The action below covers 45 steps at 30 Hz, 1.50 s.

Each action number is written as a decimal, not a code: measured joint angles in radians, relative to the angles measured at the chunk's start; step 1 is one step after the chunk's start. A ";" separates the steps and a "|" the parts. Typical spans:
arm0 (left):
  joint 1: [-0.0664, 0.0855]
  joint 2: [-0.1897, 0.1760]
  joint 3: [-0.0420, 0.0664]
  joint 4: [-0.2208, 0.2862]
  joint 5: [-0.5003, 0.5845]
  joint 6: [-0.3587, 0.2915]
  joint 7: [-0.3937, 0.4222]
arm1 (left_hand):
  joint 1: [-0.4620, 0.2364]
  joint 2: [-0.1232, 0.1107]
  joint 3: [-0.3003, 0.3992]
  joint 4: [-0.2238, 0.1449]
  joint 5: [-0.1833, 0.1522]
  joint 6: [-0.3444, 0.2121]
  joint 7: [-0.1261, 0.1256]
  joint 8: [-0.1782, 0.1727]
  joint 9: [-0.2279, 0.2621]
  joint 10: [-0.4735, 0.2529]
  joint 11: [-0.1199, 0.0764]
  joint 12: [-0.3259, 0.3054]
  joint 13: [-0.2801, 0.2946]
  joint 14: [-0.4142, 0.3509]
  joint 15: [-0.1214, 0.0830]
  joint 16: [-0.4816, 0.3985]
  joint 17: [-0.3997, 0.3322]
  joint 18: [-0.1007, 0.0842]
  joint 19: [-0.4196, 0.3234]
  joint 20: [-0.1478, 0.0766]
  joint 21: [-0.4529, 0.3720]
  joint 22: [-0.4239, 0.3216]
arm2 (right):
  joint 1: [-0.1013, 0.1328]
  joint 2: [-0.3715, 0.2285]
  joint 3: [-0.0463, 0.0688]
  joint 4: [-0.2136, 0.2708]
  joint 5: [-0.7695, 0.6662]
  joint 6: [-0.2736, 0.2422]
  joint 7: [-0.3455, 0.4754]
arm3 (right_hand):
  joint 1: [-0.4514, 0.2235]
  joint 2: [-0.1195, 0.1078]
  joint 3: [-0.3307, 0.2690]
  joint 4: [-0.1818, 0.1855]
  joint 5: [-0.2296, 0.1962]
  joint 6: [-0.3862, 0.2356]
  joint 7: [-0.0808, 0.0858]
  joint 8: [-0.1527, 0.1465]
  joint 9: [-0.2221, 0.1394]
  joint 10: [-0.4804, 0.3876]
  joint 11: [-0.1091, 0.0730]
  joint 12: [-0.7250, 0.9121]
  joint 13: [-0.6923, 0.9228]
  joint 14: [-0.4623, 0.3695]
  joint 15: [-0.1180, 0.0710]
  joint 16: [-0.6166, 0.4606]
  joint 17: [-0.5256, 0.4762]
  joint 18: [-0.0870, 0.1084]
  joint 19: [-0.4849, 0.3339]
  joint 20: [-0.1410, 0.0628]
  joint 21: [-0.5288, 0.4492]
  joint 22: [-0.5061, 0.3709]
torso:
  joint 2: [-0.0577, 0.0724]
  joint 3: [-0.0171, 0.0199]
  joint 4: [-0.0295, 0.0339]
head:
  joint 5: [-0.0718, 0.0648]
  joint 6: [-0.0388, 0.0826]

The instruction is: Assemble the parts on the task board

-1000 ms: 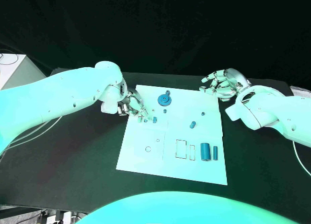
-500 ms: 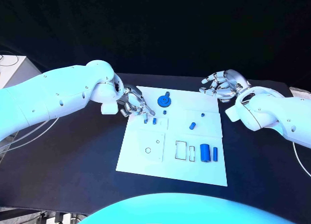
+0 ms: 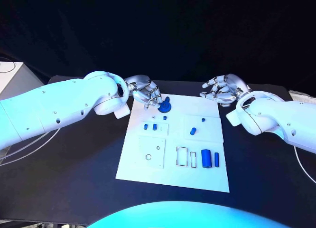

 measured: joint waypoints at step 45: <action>-0.068 0.162 -0.090 -0.136 -0.641 -0.160 0.158 | 0.007 -0.030 -0.035 -0.005 0.000 0.090 -0.053 -0.121 -0.064 -0.034 -0.007 -0.078 -0.132 0.032 -0.006 0.173 -0.021 0.000 0.013 0.002 0.035 0.033 | -0.001 0.006 0.000 -0.002 0.007 -0.014 0.018 | 0.000 0.000 0.006 -0.006 0.000 0.000 0.000 0.000 -0.001 -0.045 0.001 -0.042 -0.051 -0.007 0.000 -0.009 -0.007 0.000 -0.007 0.000 -0.016 0.000 | 0.001 0.0004 -0.0003 | -0.028 0.019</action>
